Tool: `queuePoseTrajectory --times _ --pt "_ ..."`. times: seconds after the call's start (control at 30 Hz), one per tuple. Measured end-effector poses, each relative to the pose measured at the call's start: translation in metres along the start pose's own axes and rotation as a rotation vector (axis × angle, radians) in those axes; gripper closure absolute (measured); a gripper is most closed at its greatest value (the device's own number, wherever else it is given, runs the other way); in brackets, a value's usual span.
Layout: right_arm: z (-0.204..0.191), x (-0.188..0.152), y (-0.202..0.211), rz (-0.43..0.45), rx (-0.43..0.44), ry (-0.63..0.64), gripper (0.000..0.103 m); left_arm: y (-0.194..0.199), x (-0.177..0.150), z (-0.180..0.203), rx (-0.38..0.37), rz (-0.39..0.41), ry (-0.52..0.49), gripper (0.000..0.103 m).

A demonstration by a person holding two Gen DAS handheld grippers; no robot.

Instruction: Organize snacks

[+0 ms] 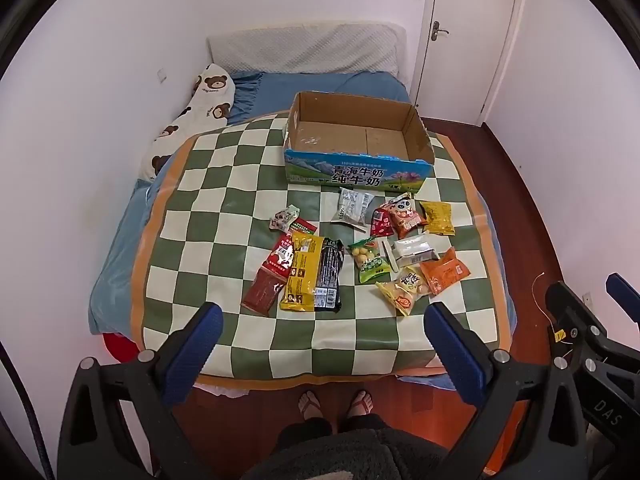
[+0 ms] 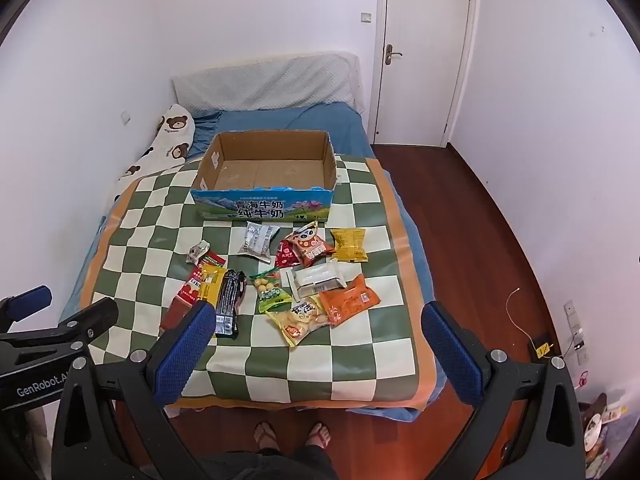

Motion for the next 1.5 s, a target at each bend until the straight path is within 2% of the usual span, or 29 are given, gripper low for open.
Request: queuePoseTrajectory --times 0.53,0.97,1.5 --pt "0.002 -0.003 0.005 0.007 -0.025 0.006 0.0 -0.001 0.001 0.005 -0.001 0.01 0.0 0.0" --pt "0.006 -0.003 0.004 0.019 -0.024 -0.015 0.0 0.019 0.002 -0.007 -0.014 0.028 0.006 0.0" --pt "0.006 -0.005 0.002 0.021 -0.048 -0.013 0.0 0.006 0.005 0.001 -0.023 0.017 0.008 0.0"
Point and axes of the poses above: each gripper's, at about its wrist camera, not at the fingertips, and y roughly against the way its jaws point, z to its right, x to its top, the point moved 3 cm from there along -y, roughly the way its jaws point, and after that the axes turned 13 degrees about y, right-handed, at the moved point
